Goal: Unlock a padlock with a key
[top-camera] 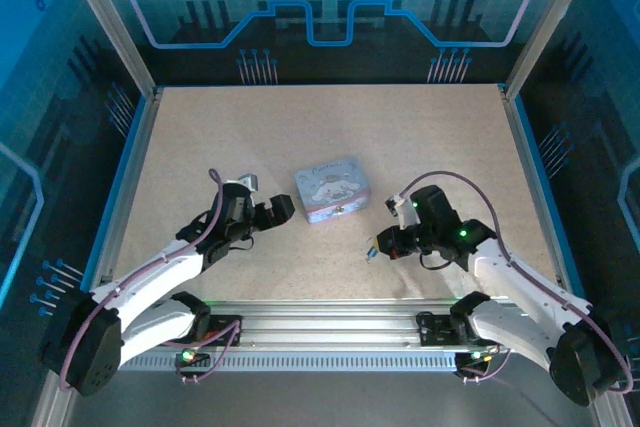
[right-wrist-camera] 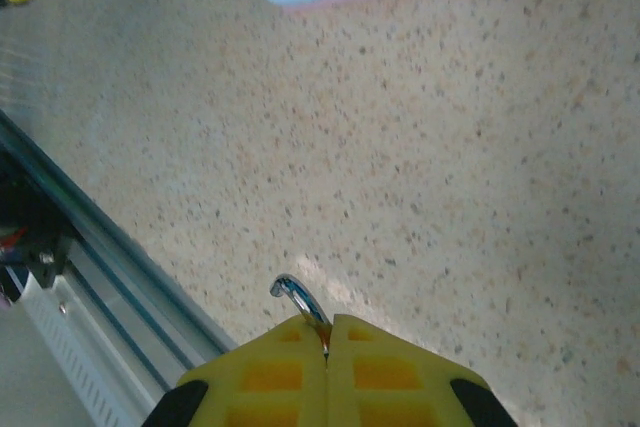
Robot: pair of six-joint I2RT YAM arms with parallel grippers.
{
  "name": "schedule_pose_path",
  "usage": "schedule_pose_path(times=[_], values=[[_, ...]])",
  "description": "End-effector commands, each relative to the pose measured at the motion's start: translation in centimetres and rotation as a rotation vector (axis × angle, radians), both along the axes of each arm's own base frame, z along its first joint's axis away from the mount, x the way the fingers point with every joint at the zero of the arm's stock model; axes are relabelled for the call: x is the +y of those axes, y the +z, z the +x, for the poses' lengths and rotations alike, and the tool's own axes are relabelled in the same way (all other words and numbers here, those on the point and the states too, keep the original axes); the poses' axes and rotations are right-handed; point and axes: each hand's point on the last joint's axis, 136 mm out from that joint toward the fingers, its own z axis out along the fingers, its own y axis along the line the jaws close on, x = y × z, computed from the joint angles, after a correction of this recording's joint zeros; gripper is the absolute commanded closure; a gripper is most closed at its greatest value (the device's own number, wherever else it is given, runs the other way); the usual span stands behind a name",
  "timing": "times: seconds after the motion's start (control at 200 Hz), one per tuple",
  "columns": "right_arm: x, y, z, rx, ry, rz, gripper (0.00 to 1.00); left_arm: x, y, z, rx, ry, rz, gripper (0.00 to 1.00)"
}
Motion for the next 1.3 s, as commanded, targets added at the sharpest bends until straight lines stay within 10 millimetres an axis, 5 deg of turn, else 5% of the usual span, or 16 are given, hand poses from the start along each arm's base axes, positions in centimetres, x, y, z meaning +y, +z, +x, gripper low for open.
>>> schedule_pose_path(times=[0.0, 0.375, 1.296], values=[[-0.6, -1.0, -1.4, 0.103, 0.037, -0.052, 0.97, 0.7, -0.6, -0.4, 0.004, 0.007, 0.025, 0.01], [0.9, -4.6, -0.4, 0.246, 0.045, -0.062, 0.98, 0.7, -0.9, -0.6, 0.010, 0.008, 0.022, 0.01], [2.5, -7.6, 0.7, 0.332, 0.057, -0.043, 0.90, 0.7, -1.3, -0.4, 0.014, 0.005, 0.027, 0.01]])
